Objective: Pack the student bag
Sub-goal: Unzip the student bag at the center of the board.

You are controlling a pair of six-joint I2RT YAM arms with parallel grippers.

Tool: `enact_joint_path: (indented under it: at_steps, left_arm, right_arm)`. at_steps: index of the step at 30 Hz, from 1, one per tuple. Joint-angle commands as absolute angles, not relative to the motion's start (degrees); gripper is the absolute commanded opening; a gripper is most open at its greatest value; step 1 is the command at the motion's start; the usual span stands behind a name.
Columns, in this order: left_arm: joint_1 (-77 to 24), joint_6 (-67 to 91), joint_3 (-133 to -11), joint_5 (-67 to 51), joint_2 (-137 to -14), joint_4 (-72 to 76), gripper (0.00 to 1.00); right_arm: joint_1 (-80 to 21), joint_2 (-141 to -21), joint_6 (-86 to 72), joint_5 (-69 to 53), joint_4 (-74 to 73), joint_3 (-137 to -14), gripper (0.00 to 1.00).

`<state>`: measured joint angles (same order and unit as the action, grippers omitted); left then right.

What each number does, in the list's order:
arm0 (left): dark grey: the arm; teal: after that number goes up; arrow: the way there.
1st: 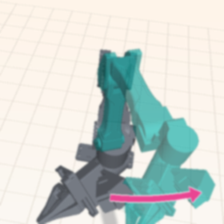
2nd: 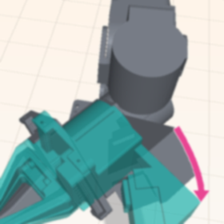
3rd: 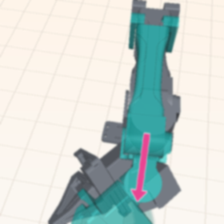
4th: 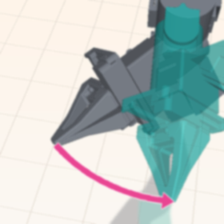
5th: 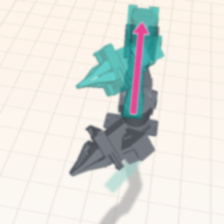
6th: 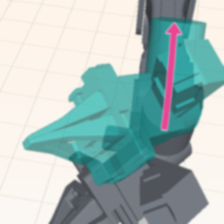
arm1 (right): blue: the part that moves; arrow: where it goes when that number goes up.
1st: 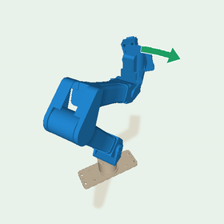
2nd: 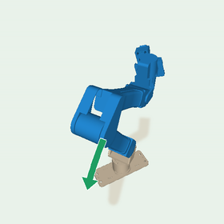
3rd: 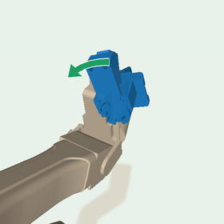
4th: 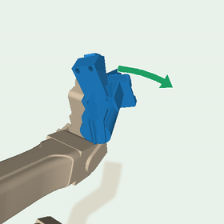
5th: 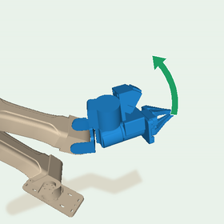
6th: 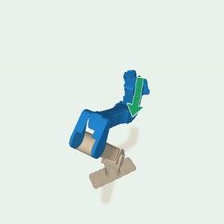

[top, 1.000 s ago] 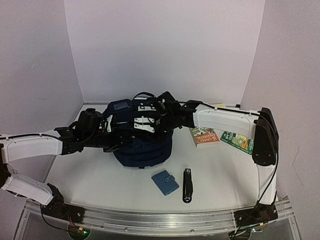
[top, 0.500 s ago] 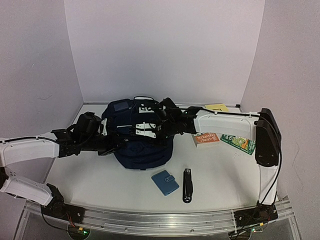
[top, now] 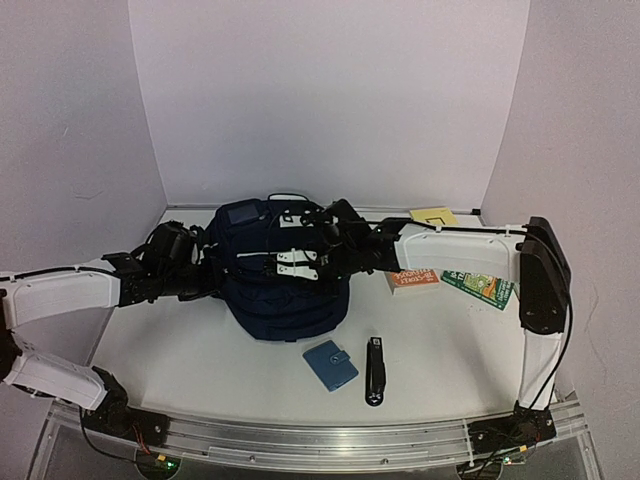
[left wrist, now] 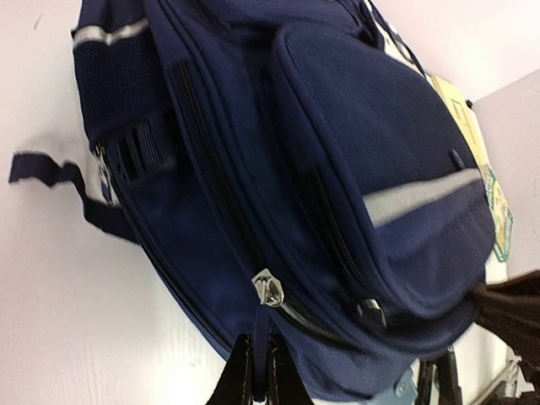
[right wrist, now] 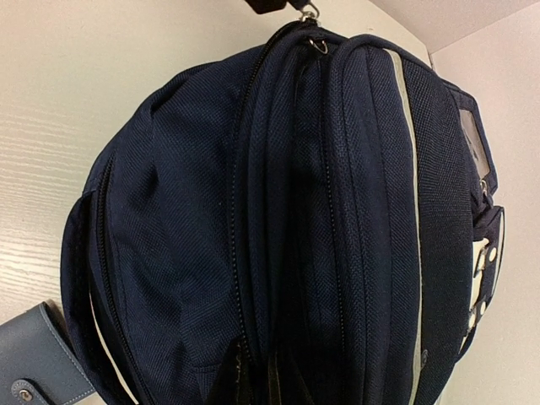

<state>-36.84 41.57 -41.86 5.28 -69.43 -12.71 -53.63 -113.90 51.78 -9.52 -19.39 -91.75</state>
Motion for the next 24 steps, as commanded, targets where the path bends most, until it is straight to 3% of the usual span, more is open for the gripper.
enact_joint_path:
  at_steps: [1, 24]
  left_arm:
    - [-29.95, 36.2, -45.98, 14.11, -72.08, -9.48, 0.0]
    - [-13.26, 32.4, -49.41, 2.86, -85.7, -1.17, 0.0]
  right_arm:
    - [-52.12, -110.04, 52.21, -6.5, -25.3, -90.25, 0.0]
    - [-52.26, -109.94, 49.33, -12.06, -27.5, -89.0, 0.0]
